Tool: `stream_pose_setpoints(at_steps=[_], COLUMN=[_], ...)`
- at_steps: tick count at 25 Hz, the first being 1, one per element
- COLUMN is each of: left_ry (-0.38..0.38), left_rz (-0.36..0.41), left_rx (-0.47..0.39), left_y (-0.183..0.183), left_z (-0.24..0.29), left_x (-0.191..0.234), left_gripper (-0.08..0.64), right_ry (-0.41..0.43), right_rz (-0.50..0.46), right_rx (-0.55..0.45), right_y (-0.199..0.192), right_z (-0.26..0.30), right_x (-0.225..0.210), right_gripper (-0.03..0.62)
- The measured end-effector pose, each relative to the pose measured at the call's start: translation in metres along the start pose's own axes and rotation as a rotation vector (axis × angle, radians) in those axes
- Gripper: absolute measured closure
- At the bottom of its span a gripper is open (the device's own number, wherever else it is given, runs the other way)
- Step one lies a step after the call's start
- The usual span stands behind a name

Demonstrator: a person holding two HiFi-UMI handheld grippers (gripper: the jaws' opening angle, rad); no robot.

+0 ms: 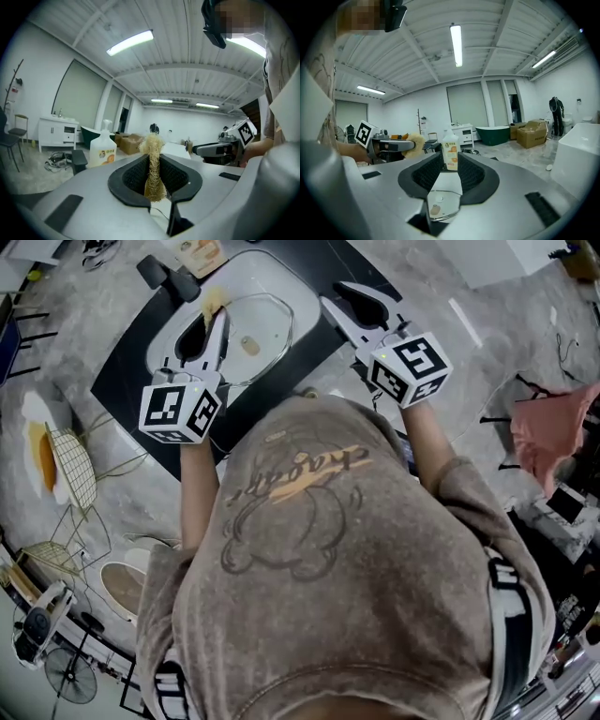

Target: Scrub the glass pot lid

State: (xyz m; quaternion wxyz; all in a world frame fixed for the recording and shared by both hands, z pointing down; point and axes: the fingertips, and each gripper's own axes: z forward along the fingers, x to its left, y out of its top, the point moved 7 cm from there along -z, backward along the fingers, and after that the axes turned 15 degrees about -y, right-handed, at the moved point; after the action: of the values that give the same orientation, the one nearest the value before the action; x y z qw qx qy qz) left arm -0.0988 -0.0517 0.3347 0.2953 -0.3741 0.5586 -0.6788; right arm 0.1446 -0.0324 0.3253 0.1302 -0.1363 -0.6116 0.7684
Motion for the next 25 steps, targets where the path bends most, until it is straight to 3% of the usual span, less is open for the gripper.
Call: stream_pose_setpoints(at_steps=[4, 8, 16, 25], left_ry=[0.002, 0.026, 0.031, 0.04], left_rz=[0.031, 0.044, 0.02, -0.004], left_rx=[-0.011, -0.013, -0.001, 0.007], left_y=[0.002, -0.012, -0.036, -0.04], left_z=[-0.004, -0.006, 0.002, -0.001], left_x=[-0.002, -0.002, -0.002, -0.002], left_gripper=[0.495, 0.495, 0.495, 0.495], right_ry=[0.041, 0.001, -0.006, -0.018], right_rz=[-0.055, -0.048, -0.005, -0.014], right_rx=[-0.014, -0.03, -0.001, -0.024], right_y=[0.003, -0.009, -0.037, -0.033], right_z=[0.0, -0.004, 0.0, 0.005], right_x=[0.006, -0.001, 0.003, 0.007], right_gripper=[0.519, 0.592, 0.592, 0.592])
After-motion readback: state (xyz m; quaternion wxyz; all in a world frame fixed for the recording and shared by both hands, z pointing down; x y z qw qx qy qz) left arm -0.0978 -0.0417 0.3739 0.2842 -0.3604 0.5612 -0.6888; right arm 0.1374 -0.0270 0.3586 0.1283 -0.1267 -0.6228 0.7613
